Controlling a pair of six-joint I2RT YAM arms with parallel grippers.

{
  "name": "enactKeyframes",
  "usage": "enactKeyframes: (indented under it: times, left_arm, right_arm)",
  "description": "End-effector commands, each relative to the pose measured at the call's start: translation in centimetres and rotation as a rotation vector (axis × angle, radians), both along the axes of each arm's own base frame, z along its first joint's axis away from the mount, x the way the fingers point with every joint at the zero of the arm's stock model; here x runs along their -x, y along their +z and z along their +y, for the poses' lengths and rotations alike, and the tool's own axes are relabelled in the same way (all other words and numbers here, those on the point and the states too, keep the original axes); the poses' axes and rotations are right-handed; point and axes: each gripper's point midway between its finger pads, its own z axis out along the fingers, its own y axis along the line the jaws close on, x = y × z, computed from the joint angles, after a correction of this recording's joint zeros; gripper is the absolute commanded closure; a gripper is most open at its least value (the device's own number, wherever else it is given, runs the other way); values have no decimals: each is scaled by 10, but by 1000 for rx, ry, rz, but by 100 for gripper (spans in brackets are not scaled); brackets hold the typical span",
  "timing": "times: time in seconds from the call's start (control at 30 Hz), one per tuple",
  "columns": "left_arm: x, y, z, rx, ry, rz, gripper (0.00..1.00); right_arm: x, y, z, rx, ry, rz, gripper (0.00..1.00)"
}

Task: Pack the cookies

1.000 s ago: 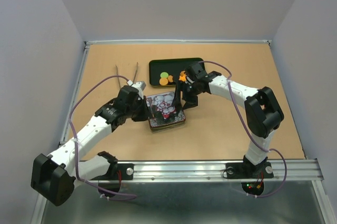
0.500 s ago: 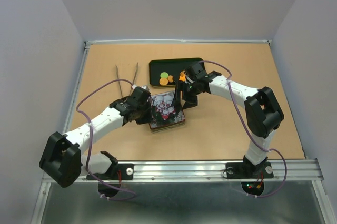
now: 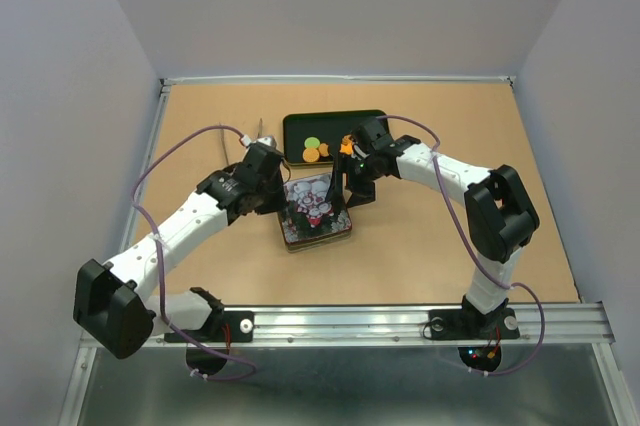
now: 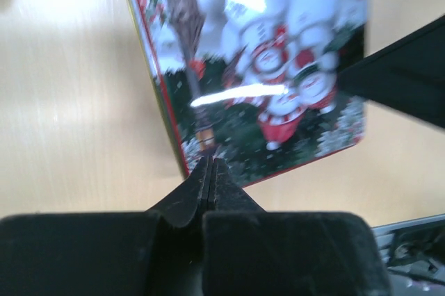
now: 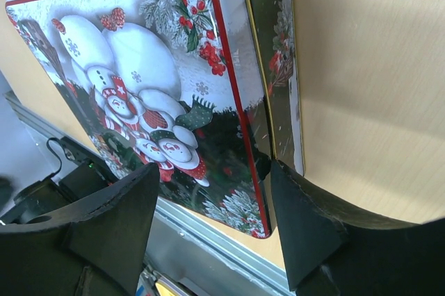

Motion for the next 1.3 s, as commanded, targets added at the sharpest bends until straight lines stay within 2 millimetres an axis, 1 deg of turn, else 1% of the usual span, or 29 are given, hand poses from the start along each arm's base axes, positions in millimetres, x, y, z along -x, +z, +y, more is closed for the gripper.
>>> enactKeyframes:
  times: [0.0, 0.07, 0.13, 0.17, 0.2, 0.3, 0.43, 0.5, 0.67, 0.73, 0.8, 0.83, 0.87, 0.9, 0.93, 0.97, 1.0, 1.03, 1.07, 1.1, 1.13, 1.17, 1.2, 1.27]
  left_arm:
    - [-16, 42, 8, -22, 31, -106, 100]
    - [-20, 52, 8, -20, 37, -132, 100]
    - [-23, 59, 12, -28, 44, -155, 100]
    - [-24, 60, 13, -32, 45, -158, 100]
    - [-25, 63, 14, -31, 50, -169, 100]
    - [-28, 67, 17, -35, 56, -182, 100]
    - [-31, 72, 19, -39, 58, -193, 100]
    - [-33, 74, 20, -40, 63, -200, 100]
    - [-39, 80, 26, -49, 76, -222, 100]
    - [-41, 83, 31, -56, 84, -232, 100]
    - [-45, 91, 32, -46, 81, -261, 100]
    - [-46, 98, 33, -44, 66, -288, 100]
    - [-47, 103, 31, -37, 49, -310, 100]
    - [-48, 114, 26, -5, 23, -351, 100]
    - [-48, 119, 24, -7, -13, -379, 100]
    - [-50, 126, 21, 9, -29, -411, 100]
    - [-49, 132, 19, 23, -50, -433, 100]
    - [-47, 141, 19, 37, -61, -468, 100]
    - [-46, 151, 16, 56, -93, -513, 91]
    - [-48, 153, 15, 51, -102, -531, 79]
    - [-45, 160, 13, 71, -123, -556, 60]
    - [-45, 164, 12, 77, -129, -572, 2]
    - [-46, 171, 10, 90, -147, -605, 1]
    - [-46, 178, 7, 100, -162, -634, 1]
  right_arm:
    - [-5, 14, 6, -29, 15, -65, 30]
    - [-6, 14, 6, -25, 13, -72, 29]
    - [-8, 16, 3, -19, 6, -80, 25]
    - [-7, 15, 3, -16, 6, -83, 23]
    - [-9, 15, 2, -9, 0, -92, 19]
    - [-13, 18, 0, 2, -12, -110, 10]
    - [-16, 22, -2, 8, -20, -130, 6]
    - [-19, 25, -2, 14, -24, -146, 0]
    - [-30, 37, -8, 17, -42, -184, 0]
    - [-35, 46, -10, 14, -49, -206, 0]
    - [-43, 59, -14, 18, -58, -241, 0]
    - [-43, 66, -17, 22, -60, -251, 0]
    - [-48, 79, -17, 14, -60, -284, 0]
    - [-50, 84, -22, 27, -68, -297, 0]
    - [-51, 97, -24, 21, -58, -335, 0]
    - [-52, 104, -26, 25, -59, -357, 0]
    - [-53, 116, -27, 18, -56, -385, 0]
    - [-51, 121, -29, 20, -54, -400, 0]
    - [-48, 134, -34, 17, -53, -439, 0]
    - [-47, 143, -37, 12, -54, -463, 0]
    - [-43, 145, -40, 17, -51, -477, 0]
    - [-40, 152, -44, 16, -51, -500, 0]
    - [-36, 161, -52, 18, -65, -531, 0]
    - [-30, 171, -60, 22, -66, -572, 0]
